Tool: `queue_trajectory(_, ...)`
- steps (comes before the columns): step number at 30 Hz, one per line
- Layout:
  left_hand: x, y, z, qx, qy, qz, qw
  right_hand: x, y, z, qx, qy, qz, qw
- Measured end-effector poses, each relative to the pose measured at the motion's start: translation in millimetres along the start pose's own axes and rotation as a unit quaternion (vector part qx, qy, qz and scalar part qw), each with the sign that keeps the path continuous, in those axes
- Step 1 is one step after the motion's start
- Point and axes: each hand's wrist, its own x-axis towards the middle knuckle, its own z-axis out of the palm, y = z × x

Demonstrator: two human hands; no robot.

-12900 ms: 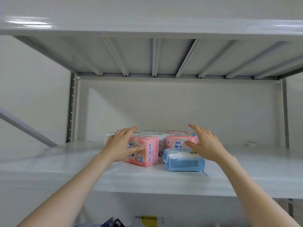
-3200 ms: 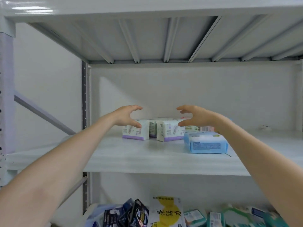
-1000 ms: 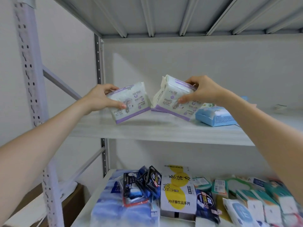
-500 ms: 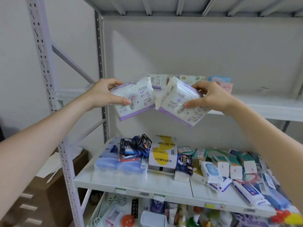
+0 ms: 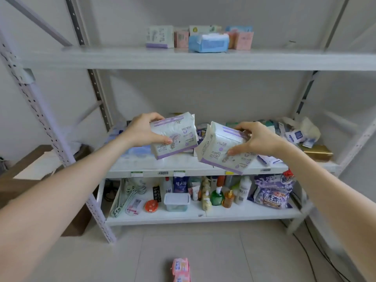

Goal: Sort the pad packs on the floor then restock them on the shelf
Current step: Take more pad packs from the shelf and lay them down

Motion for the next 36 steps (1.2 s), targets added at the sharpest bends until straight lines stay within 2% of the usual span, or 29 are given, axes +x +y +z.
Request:
queue_trajectory(9,-53.5,-41.2,118.3,0.027,-0.102,-0.038,0.994,-68.6,87.2,66.4,0.002,-0.059,0.08,0.995)
queue_trajectory(22,-79.1,-87.8,274.0,0.013,-0.167,-0.088,0.982,-107.5,215.7,154.0,-0.052,-0.131,0.132,0.981)
queue_trajectory(30,-88.5,-166.5,387.2,0.0,-0.204,-0.114,0.972,-117.8,301.3,257.1,-0.052,-0.184,0.163,0.968)
queue_trajectory(36,-89.3,-248.4,486.7,-0.01,-0.235,-0.121,0.964,-118.9,386.6,354.8,-0.048,-0.177,0.184,0.966)
